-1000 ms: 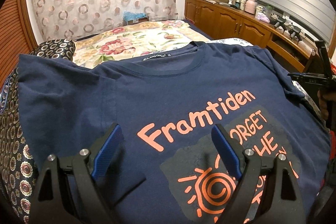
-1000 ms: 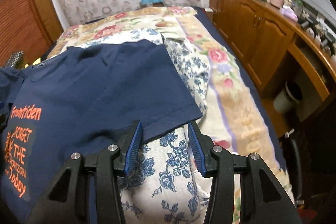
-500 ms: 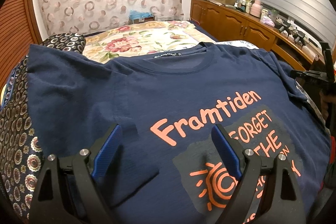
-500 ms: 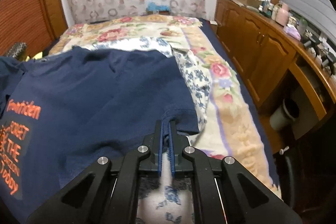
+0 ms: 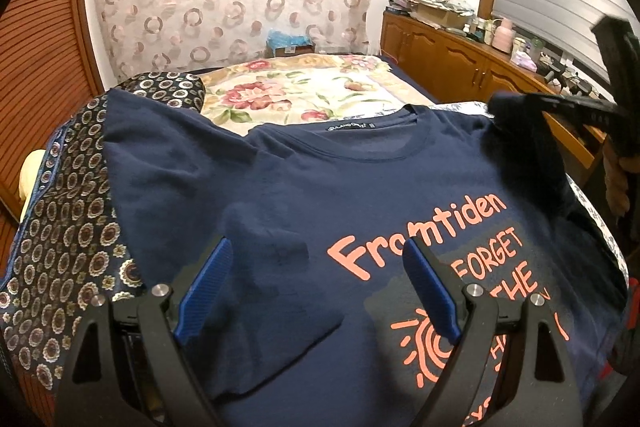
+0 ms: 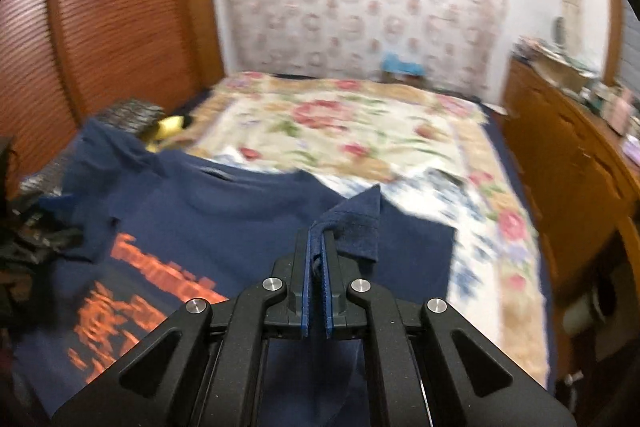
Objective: Fold small clothes
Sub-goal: 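Fold the sleeve inward over the shirt body and open the right tool, then move the left tool to the side edge of the shirt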
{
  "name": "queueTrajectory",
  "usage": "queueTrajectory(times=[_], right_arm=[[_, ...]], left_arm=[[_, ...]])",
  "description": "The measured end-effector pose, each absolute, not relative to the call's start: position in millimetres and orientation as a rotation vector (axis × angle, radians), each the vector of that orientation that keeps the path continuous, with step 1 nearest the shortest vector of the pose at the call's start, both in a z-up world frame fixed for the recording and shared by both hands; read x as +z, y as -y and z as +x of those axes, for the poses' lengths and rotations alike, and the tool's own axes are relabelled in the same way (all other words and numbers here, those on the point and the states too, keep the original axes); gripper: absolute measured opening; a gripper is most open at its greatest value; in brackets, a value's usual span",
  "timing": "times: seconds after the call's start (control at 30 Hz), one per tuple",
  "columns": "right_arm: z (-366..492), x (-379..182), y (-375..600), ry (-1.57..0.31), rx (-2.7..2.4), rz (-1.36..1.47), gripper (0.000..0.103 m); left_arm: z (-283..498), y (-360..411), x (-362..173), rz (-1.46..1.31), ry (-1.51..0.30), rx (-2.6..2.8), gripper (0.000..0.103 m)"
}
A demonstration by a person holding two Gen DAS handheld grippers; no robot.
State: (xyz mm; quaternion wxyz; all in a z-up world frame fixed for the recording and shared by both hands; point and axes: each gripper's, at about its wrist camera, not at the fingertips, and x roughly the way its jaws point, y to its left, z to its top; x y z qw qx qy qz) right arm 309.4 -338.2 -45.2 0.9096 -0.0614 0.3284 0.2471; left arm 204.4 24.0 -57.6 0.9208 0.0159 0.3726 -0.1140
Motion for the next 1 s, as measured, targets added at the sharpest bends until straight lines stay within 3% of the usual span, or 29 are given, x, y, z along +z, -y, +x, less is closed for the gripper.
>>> queueTrajectory(times=[0.03,0.1,0.13,0.47,0.63,1.0], right_arm=[[312.6,-43.6,332.0,-0.685,0.54,-0.122,0.005],[314.8,-41.7,326.3,-0.675,0.541,-0.143,0.028],[315.2,-41.6,325.7,-0.668,0.531,-0.151,0.031],[316.3,-71.6,371.3,-0.736,0.407,-0.157,0.033],[321.9,-95.2,387.1,-0.789,0.365,-0.18,0.043],[335.1,-127.8,395.5,-0.84,0.328,-0.193,0.044]], left_arm=[[204.2,-24.4,-57.6,0.031,-0.766,-0.234,0.088],[203.2,-24.5,-57.7,0.032,-0.767,-0.233,0.088],[203.0,-24.1,-57.7,0.034,-0.767,-0.232,0.088],[206.3,-29.2,-51.9,0.039,-0.757,-0.226,0.088],[210.2,-40.3,-40.1,0.022,-0.735,-0.219,0.088],[221.9,-81.5,-8.0,0.045,-0.701,-0.17,0.084]])
